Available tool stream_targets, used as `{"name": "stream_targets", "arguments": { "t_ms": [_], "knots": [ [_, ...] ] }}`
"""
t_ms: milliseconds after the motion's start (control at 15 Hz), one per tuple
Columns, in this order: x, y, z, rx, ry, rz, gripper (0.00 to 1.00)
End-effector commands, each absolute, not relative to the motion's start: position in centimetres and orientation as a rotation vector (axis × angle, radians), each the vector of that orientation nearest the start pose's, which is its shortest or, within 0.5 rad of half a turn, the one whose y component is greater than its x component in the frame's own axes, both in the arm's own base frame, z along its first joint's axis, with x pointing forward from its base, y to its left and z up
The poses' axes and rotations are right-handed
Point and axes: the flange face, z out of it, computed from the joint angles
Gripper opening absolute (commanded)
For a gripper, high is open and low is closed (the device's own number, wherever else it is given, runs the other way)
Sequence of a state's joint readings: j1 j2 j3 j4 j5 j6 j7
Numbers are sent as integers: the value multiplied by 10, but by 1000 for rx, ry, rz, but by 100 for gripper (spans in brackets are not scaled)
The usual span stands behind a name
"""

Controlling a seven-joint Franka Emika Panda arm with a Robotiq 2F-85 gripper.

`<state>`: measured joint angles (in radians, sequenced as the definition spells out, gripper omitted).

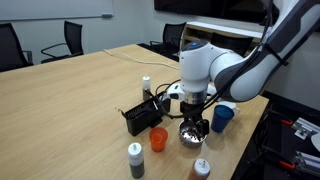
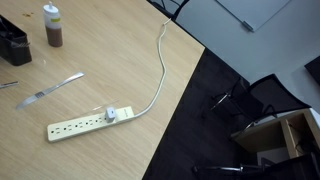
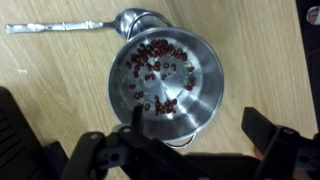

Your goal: Move the silver pot to the left

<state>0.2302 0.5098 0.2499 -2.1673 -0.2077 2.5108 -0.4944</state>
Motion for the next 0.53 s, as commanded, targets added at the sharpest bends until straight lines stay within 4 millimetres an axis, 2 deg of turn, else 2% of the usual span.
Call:
{"name": "stream_targets", "arguments": {
  "t_ms": [0,133,467],
  "knots": [
    [480,259,143,-2601,-1703,129,100],
    [478,259,136,-2587,-1715,115,100],
    [478,261,133,-2613,-1676,160,100]
  ]
}}
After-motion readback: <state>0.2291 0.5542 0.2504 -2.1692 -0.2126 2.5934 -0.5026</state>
